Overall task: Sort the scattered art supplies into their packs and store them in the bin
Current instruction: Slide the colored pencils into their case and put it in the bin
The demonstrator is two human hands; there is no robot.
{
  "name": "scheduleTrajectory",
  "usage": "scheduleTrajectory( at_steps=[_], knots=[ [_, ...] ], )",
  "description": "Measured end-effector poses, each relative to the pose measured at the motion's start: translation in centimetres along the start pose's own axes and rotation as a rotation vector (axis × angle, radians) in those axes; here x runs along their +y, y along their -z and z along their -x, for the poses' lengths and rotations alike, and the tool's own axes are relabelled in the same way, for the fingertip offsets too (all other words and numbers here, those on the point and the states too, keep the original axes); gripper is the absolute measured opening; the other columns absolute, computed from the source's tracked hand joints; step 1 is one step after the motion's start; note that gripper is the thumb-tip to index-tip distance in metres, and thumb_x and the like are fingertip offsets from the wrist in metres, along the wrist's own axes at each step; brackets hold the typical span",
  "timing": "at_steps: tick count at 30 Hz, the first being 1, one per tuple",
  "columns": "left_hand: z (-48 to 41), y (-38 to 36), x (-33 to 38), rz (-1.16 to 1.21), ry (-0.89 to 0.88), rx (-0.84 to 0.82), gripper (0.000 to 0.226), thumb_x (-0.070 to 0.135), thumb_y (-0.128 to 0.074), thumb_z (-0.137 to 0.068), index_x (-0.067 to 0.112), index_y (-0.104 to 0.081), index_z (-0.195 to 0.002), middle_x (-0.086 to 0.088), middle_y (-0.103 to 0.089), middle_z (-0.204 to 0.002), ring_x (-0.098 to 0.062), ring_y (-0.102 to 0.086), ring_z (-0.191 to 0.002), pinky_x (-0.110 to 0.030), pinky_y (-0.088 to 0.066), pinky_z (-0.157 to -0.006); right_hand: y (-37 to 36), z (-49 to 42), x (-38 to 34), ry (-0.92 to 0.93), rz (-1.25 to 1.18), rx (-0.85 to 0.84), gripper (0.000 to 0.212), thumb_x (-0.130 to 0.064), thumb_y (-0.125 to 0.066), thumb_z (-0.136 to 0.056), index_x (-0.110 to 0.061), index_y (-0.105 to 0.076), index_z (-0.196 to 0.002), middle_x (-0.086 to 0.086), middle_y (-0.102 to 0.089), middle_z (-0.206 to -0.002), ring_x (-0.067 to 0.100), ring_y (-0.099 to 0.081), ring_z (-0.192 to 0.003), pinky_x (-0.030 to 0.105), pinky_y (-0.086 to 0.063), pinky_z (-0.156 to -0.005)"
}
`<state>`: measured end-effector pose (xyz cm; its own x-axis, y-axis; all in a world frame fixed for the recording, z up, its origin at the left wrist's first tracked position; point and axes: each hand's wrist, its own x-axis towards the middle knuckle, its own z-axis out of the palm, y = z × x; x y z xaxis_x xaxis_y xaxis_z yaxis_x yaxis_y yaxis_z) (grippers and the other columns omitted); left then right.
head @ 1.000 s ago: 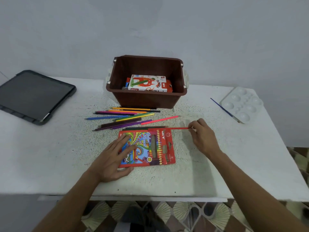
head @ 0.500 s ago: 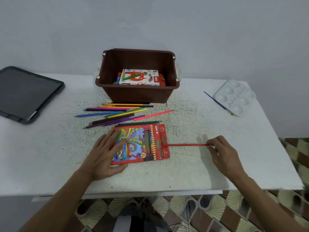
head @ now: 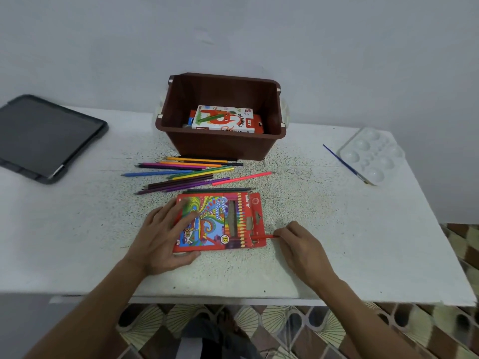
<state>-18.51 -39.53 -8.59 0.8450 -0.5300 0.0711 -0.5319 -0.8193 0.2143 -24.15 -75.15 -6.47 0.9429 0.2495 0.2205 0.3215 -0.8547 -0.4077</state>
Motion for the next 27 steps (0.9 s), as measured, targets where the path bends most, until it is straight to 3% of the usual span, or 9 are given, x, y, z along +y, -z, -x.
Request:
scheduleTrajectory(
  at_steps=[4,9,12,17,22,27],
  knots=[
    [0.0,0.0,0.1,-0.005,0.002,0.000,0.088,0.082,-0.047,-0.077,0.028,-0.039,-0.146,-0.007,-0.032,-0.157,-0.030,-0.032,-0.143,-0.052,-0.032,-0.109,-1.4,-0.3,-1.4,0.005,-0.043,-0.018,0.027,-0.028,-0.045,-0.097,-0.014,-0.067,-0.105,0.000,-0.052,-0.084,0.016,-0.049,-0.065,0.032,-0.046,-0.047],
    [0.0,0.0,0.1,0.003,0.013,0.002,0.087,0.083,-0.048,-0.076,0.029,-0.038,-0.145,-0.007,-0.033,-0.157,-0.030,-0.034,-0.143,-0.052,-0.033,-0.109,-1.9,-0.8,-2.5,-0.041,-0.127,-0.067,0.029,-0.030,-0.045,-0.094,-0.022,-0.069,-0.108,-0.006,-0.052,-0.085,0.008,-0.050,-0.066,0.018,-0.040,-0.053],
    [0.1,-0.1,0.1,0.024,0.017,0.005,0.087,0.082,-0.048,-0.076,0.030,-0.038,-0.145,-0.006,-0.031,-0.157,-0.030,-0.032,-0.143,-0.052,-0.031,-0.109,-1.2,-1.6,-2.3,-0.101,-0.177,-0.020,0.026,-0.027,-0.046,-0.095,-0.019,-0.068,-0.108,-0.011,-0.050,-0.086,0.002,-0.047,-0.066,0.012,-0.034,-0.057],
    [0.0,-0.1,0.2,0.046,0.024,0.011,0.085,0.082,-0.046,-0.077,0.031,-0.038,-0.145,-0.006,-0.033,-0.156,-0.029,-0.031,-0.143,-0.053,-0.030,-0.109,-0.7,-5.6,-0.6,-0.197,-0.102,0.042,0.015,-0.010,-0.057,-0.094,-0.012,-0.068,-0.104,-0.001,-0.060,-0.090,0.009,-0.052,-0.066,0.023,-0.038,-0.058],
    [0.0,-0.3,0.0,0.059,0.031,0.010,0.085,0.082,-0.046,-0.078,0.032,-0.037,-0.145,-0.004,-0.031,-0.157,-0.027,-0.029,-0.144,-0.052,-0.027,-0.111,-0.5,-9.5,-0.1,-0.182,-0.050,-0.044,0.019,-0.018,-0.054,-0.098,-0.012,-0.066,-0.112,0.003,-0.061,-0.099,0.020,-0.063,-0.079,0.033,-0.052,-0.067],
    [0.0,-0.4,-0.1,0.068,0.037,0.010,0.085,0.082,-0.046,-0.078,0.033,-0.036,-0.146,-0.004,-0.030,-0.158,-0.026,-0.027,-0.145,-0.051,-0.025,-0.112,-0.8,-12.5,-0.3,-0.170,0.001,-0.160,0.029,-0.027,-0.050,-0.101,-0.017,-0.062,-0.125,0.005,-0.059,-0.118,0.023,-0.064,-0.099,0.038,-0.056,-0.078]
  ],
)
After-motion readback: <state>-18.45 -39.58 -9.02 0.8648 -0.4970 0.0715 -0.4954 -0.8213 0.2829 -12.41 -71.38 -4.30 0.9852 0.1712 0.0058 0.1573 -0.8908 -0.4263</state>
